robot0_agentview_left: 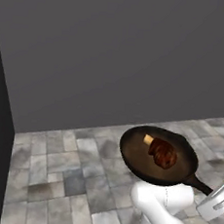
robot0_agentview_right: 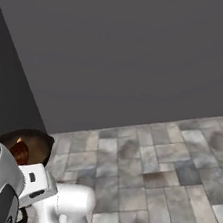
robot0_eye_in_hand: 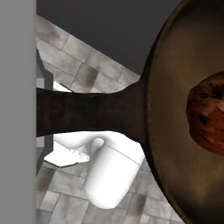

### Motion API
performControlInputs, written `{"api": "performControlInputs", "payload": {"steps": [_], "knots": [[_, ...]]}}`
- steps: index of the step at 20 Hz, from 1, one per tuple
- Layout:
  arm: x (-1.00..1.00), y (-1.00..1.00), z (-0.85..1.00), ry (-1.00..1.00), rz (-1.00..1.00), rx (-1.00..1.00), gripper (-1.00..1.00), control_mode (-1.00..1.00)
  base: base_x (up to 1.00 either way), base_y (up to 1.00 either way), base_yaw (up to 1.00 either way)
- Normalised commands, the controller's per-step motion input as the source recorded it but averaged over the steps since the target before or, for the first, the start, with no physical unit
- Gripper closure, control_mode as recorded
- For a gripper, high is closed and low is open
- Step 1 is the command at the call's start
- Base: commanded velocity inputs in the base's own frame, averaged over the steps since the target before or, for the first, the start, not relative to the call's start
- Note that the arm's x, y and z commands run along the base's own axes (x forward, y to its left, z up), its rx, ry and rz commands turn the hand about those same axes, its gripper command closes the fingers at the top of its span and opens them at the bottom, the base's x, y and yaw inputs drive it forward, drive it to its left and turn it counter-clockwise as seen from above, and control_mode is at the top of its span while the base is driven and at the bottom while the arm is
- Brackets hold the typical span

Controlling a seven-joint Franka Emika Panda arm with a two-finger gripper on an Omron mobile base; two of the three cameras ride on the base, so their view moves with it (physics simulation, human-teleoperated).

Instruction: Pick up the pan with the steak in it and place it on the dining table. Then place the steak on the plate.

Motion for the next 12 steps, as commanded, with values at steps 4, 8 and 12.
{"api": "performControlInputs", "payload": {"steps": [4, 8, 12], "knots": [[0.0, 0.0, 0.0, 0.0, 0.0, 0.0, 1.0, 1.0, 1.0, 0.35, -0.1], [0.0, 0.0, 0.0, 0.0, 0.0, 0.0, 1.0, 1.0, 1.0, 0.34, -0.13], [0.0, 0.0, 0.0, 0.0, 0.0, 0.0, 1.0, 1.0, 0.75, 0.32, -0.31]]}}
